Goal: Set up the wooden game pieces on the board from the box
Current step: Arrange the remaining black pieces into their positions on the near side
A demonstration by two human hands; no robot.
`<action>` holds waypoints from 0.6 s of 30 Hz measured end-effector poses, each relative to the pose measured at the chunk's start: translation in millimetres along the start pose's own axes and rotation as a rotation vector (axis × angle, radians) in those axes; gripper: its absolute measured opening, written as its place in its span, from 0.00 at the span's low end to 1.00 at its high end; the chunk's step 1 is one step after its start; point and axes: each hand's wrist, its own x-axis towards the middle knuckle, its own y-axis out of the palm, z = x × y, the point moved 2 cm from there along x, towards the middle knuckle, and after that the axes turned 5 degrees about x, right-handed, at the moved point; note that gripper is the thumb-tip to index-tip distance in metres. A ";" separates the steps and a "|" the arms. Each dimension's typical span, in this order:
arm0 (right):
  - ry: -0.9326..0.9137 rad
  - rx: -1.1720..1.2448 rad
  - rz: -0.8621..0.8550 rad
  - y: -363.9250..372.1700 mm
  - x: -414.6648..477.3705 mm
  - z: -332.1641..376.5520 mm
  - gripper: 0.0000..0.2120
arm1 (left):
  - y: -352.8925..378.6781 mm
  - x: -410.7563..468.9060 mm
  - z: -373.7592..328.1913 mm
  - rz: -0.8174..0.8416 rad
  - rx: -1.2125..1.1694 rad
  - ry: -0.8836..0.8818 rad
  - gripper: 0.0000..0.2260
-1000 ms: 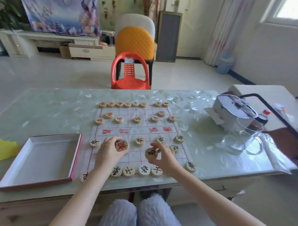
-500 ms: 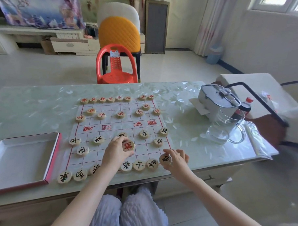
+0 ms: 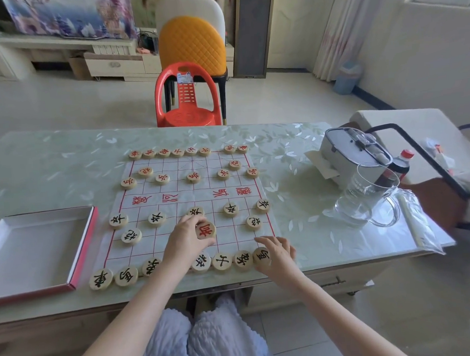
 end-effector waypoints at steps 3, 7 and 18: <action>-0.033 0.047 -0.004 -6.7 13.2 13.1 0.25 | -0.6 6.3 -0.1 0.001 -0.003 0.000 0.22; -0.050 0.128 -0.024 -17.5 41.0 33.3 0.20 | -9.2 23.9 -2.1 0.026 0.008 0.009 0.22; -0.188 0.153 -0.177 -26.5 156.5 48.4 0.16 | -4.2 172.3 -12.8 -0.047 -0.005 0.041 0.22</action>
